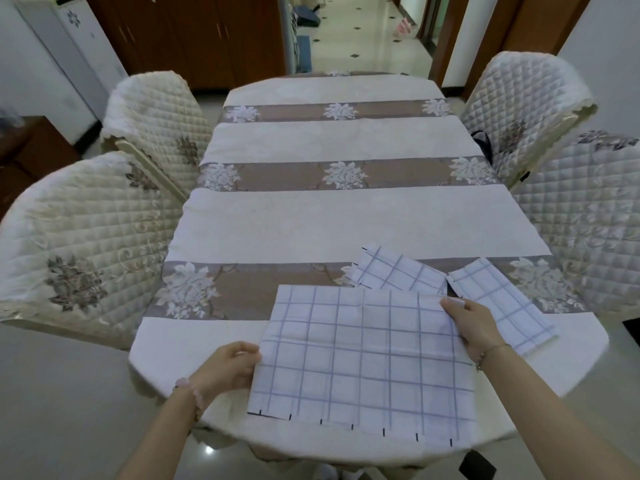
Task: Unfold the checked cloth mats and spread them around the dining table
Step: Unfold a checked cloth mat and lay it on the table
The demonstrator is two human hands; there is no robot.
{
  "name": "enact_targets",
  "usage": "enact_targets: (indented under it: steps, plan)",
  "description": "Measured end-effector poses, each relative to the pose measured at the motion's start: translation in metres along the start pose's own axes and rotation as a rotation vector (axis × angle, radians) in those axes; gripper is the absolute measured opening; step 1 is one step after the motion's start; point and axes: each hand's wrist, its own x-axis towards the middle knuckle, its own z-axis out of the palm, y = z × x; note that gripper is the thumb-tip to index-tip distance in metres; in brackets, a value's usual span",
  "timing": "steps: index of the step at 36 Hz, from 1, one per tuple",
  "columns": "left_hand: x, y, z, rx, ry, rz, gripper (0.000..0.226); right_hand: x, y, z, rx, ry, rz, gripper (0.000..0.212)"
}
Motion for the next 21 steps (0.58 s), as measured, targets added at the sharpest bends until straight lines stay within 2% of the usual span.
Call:
enact_targets:
  steps: [5, 7, 8, 11, 13, 14, 16, 19, 21]
  plan:
    - [-0.011, -0.015, 0.007, 0.068, -0.109, -0.055, 0.018, 0.004, 0.002, -0.004, -0.001, 0.027, -0.009, 0.027]
    - [-0.013, -0.019, 0.010, 0.050, -0.109, -0.046, 0.018, 0.000, 0.001, -0.002, -0.113, 0.072, -0.046, 0.018]
    - [-0.015, -0.021, 0.012, 0.036, -0.090, -0.033, 0.018, -0.002, 0.001, -0.001, -0.222, 0.108, -0.094, 0.019]
    - [-0.020, -0.021, 0.015, -0.039, 0.019, 0.014, 0.012, -0.013, 0.000, 0.003, -0.577, 0.241, -0.375, 0.047]
    - [-0.028, -0.014, 0.020, -0.092, 0.072, 0.064, 0.010, -0.030, -0.004, 0.011, -0.649, 0.275, -0.619, 0.047]
    - [-0.032, -0.010, 0.023, -0.117, 0.084, 0.097, 0.010, -0.040, -0.005, 0.017, -0.631, 0.236, -0.703, 0.043]
    - [-0.040, 0.000, 0.031, -0.171, 0.101, 0.169, 0.010, -0.069, -0.011, 0.035, -0.503, 0.029, -0.724, 0.034]
    - [-0.053, 0.017, 0.048, -0.252, 0.119, 0.250, 0.010, -0.116, -0.011, 0.067, -0.432, -0.382, -0.567, 0.032]
    - [-0.060, 0.027, 0.059, -0.276, 0.111, 0.291, 0.013, -0.134, 0.000, 0.085, -0.507, -0.528, -0.512, 0.042]
